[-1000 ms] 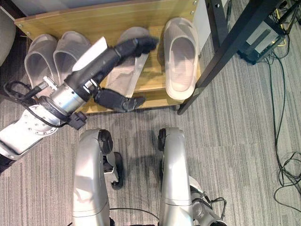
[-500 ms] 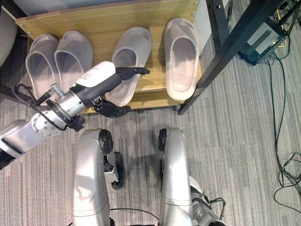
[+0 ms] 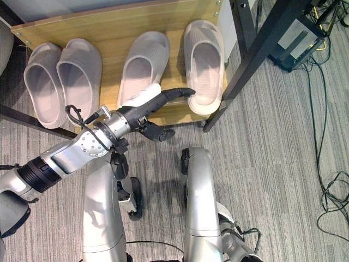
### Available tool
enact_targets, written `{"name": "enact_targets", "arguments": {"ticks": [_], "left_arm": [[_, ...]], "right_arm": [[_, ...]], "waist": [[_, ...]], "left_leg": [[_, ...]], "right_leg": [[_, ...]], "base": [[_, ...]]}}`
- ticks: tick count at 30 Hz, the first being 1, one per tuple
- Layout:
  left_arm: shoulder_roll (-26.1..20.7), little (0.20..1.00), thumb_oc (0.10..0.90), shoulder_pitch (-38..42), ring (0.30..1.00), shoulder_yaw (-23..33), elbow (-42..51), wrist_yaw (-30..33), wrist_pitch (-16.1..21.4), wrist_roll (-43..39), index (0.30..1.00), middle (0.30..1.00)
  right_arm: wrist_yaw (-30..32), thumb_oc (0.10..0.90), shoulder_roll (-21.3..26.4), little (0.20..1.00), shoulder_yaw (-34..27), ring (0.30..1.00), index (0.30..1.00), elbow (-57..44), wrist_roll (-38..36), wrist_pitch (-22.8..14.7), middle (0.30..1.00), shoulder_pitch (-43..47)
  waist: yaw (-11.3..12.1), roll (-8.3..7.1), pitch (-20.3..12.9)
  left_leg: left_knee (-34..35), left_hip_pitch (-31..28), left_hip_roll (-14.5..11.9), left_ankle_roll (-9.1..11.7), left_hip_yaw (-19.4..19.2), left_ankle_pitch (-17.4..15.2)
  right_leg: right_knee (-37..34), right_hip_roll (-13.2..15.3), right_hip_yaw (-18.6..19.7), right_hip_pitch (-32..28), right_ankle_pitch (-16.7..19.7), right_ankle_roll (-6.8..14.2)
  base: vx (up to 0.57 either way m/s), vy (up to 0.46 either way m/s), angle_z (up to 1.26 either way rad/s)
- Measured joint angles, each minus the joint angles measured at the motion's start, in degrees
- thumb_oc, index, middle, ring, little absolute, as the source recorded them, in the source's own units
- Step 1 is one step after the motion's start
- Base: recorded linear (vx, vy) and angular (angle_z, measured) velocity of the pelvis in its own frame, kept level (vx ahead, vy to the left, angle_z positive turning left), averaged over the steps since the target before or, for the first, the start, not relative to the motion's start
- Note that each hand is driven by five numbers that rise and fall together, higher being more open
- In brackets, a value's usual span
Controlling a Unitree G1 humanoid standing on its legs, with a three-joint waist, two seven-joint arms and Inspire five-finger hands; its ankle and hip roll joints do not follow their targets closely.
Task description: Arrange the slippers neatly on the shoe rack.
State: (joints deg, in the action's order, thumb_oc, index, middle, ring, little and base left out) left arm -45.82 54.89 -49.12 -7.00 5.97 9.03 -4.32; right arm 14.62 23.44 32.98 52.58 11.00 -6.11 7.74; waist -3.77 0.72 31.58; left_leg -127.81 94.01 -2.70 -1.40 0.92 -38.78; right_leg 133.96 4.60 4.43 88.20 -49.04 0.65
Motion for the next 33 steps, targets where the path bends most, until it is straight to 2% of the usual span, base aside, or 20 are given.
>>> {"name": "enact_targets", "arguments": {"ticks": [4,8,10,12,13,17,22,23,27,30,33], "left_arm": [[1.6,0.900,0.800,-2.0,0.900,3.6,0.9,2.6,-0.2,-0.1,0.900,0.900],[-4.8,0.900,0.800,-1.6,0.900,5.7,11.7,3.8,-0.1,0.2,0.900,0.900],[-5.8,0.900,0.800,-1.2,0.900,7.6,14.6,5.1,1.3,0.2,0.900,0.900],[-9.3,0.900,0.800,1.1,0.900,7.6,17.6,5.2,2.6,1.4,0.900,0.900],[-11.5,0.900,0.800,3.1,0.900,7.0,17.7,5.3,2.9,3.0,0.900,0.900],[-12.8,0.900,0.800,3.2,0.900,7.2,16.0,7.2,2.5,5.9,0.900,0.900],[-16.0,0.900,0.800,1.0,0.900,6.6,15.3,7.2,1.0,16.6,0.900,0.900],[-16.0,0.900,0.800,0.7,0.900,6.6,15.3,7.2,0.9,16.7,0.900,0.900],[-16.0,0.900,0.800,0.5,0.900,5.9,11.8,7.2,0.0,26.0,0.900,0.900],[-16.0,0.900,0.800,0.4,0.900,5.9,9.1,7.2,-0.5,28.4,0.900,0.900],[-16.1,0.900,0.800,0.4,0.900,5.9,7.0,7.0,-2.6,31.8,0.900,0.900]], "right_arm": [[0.3,0.800,-0.1,0.900,0.0,0.900,0.900,0.1,0.0,0.0,0.900,-0.1],[0.4,0.800,-0.1,0.900,-0.1,0.900,0.900,1.2,-0.5,-0.3,0.900,0.2],[0.4,0.800,-0.3,0.900,0.2,0.900,0.900,1.8,-0.5,-0.1,0.900,0.5],[0.7,0.800,-0.4,0.900,0.0,0.900,0.900,2.6,-0.6,0.1,0.900,1.1],[0.6,0.800,-0.5,0.900,0.0,0.900,0.900,3.5,-0.6,0.0,0.900,1.5],[0.7,0.800,-0.5,0.900,0.0,0.900,0.900,3.9,-1.1,0.1,0.900,1.7],[1.0,0.800,-0.6,0.900,-0.1,0.900,0.900,3.8,-1.1,0.1,0.900,1.8],[1.0,0.800,-0.6,0.900,-0.1,0.900,0.900,3.8,-1.1,0.1,0.900,1.8],[1.0,0.800,-0.5,0.900,-0.1,0.900,0.900,3.4,-1.1,0.0,0.900,1.8],[1.0,0.800,-0.4,0.900,-0.2,0.900,0.900,2.6,-1.0,0.1,0.900,1.7],[0.9,0.800,-0.2,0.900,-0.6,0.900,0.900,1.7,-1.0,0.3,0.900,1.4]], "waist": [[0.4,0.00,0.0],[0.9,0.00,0.0],[1.2,-0.01,0.0],[2.0,0.04,0.0],[2.3,0.02,0.0],[3.0,0.16,-0.1],[2.8,0.22,0.0],[2.9,0.22,0.0],[2.9,0.24,0.0],[2.8,0.24,0.0],[2.8,0.29,0.0]], "left_leg": [[0.0,0.1,0.1,0.0,0.0,0.0],[0.0,0.2,0.8,0.2,0.1,0.1],[0.0,0.3,0.9,0.2,0.2,0.4],[0.0,0.2,1.1,0.2,0.1,0.6],[0.0,0.2,1.2,0.4,0.1,0.6],[0.2,0.1,1.6,0.6,0.1,0.8],[0.2,0.3,1.7,0.6,0.1,0.9],[0.2,0.3,1.7,0.6,0.1,0.9],[0.2,0.3,1.7,0.6,0.2,0.9],[0.2,0.5,1.7,0.6,0.2,0.9],[0.2,0.8,1.7,0.6,0.2,0.9]], "right_leg": [[0.1,0.1,0.0,0.0,0.0,0.0],[0.2,0.4,-0.1,0.0,0.0,0.0],[0.3,0.7,-0.2,-0.2,0.0,-0.1],[0.4,0.9,-0.1,-0.4,0.0,-0.1],[0.5,0.9,-0.1,-0.4,0.0,-0.1],[0.5,1.2,-0.1,-0.5,-0.1,-0.2],[0.4,1.1,-0.1,-0.3,-0.1,-0.2],[0.4,1.1,-0.1,-0.3,-0.1,-0.2],[0.4,1.1,-0.2,-0.3,-0.1,-0.2],[0.4,1.1,-0.2,-0.1,-0.1,-0.3],[0.4,1.1,-0.2,0.2,-0.1,-0.3]], "base": [[0.00,-0.003,0.01],[0.00,0.000,0.04],[-0.01,-0.010,0.07],[0.00,-0.027,0.08],[0.00,-0.009,0.03],[0.00,-0.002,0.01],[0.00,0.000,0.00],[0.00,0.000,0.00],[0.00,0.000,0.00],[0.00,0.000,0.00],[0.00,0.000,0.00]]}}
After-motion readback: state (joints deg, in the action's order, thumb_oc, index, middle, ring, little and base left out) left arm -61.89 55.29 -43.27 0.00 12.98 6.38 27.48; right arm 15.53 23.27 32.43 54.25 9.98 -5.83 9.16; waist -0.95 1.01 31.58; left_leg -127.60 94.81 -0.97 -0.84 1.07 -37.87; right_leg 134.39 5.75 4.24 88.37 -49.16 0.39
